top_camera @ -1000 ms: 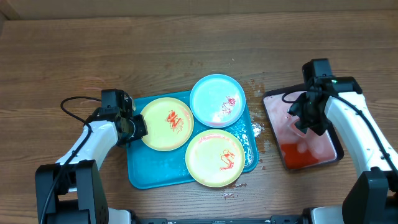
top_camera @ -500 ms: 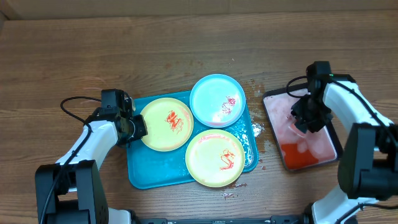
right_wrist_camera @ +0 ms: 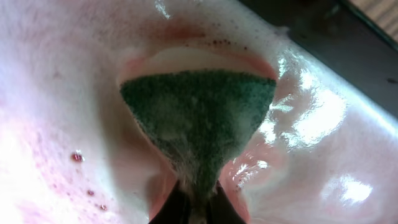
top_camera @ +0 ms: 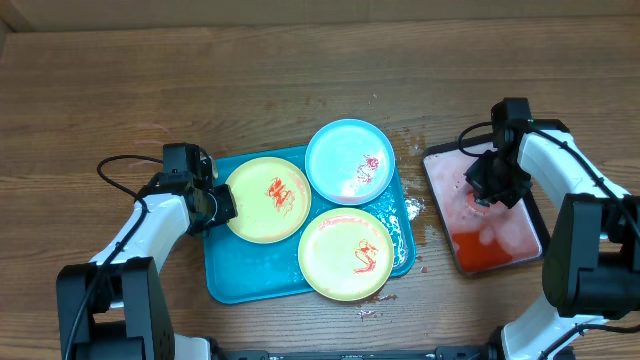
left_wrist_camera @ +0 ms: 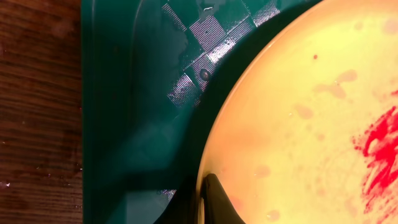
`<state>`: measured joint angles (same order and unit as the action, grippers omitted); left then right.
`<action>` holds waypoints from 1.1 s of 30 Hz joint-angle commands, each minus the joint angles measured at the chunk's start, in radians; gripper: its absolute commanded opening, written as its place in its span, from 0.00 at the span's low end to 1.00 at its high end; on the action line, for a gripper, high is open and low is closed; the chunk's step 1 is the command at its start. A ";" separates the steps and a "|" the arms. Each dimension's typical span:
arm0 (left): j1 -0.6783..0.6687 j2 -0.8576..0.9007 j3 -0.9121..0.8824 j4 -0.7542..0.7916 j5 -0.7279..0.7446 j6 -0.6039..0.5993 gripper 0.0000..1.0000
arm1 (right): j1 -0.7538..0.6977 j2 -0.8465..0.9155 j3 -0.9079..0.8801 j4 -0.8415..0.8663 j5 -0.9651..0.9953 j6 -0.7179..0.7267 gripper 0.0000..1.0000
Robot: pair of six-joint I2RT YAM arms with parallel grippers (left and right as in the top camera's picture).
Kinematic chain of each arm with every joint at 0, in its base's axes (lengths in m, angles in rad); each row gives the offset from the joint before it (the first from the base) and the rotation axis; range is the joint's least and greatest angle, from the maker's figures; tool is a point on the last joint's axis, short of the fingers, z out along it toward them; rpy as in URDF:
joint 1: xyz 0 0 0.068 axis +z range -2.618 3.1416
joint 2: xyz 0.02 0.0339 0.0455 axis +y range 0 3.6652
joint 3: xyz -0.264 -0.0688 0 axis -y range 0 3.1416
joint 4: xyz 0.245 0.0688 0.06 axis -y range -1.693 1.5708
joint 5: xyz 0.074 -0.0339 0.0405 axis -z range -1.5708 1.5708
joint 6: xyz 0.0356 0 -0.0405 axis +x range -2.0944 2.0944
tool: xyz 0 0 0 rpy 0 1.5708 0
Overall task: Clean dirty plates on tray and stack at the side
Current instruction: 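Grasp the green-and-pink sponge in the soapy water with the right gripper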
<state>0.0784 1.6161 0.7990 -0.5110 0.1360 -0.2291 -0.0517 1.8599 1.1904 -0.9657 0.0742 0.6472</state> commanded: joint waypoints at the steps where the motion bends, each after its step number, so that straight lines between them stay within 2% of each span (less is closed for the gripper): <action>1: 0.000 0.039 -0.038 -0.031 -0.095 0.034 0.04 | 0.004 0.000 0.000 0.000 -0.013 -0.159 0.04; 4: 0.000 0.039 -0.038 -0.029 -0.095 0.034 0.04 | 0.014 0.000 0.000 0.021 -0.058 -0.277 0.04; 8: 0.000 0.039 -0.038 -0.023 -0.091 0.034 0.04 | 0.035 0.000 0.000 0.080 -0.070 -0.565 0.04; 12: 0.000 0.039 -0.038 -0.008 -0.090 0.034 0.04 | 0.037 0.000 0.000 0.141 -0.124 -0.668 0.04; 33: 0.000 0.039 -0.038 -0.006 -0.090 0.034 0.04 | 0.037 0.000 0.000 0.146 -0.121 -0.674 0.04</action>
<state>0.0784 1.6161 0.7990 -0.5041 0.1349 -0.2287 -0.0170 1.8599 1.1900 -0.8230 -0.0452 -0.0231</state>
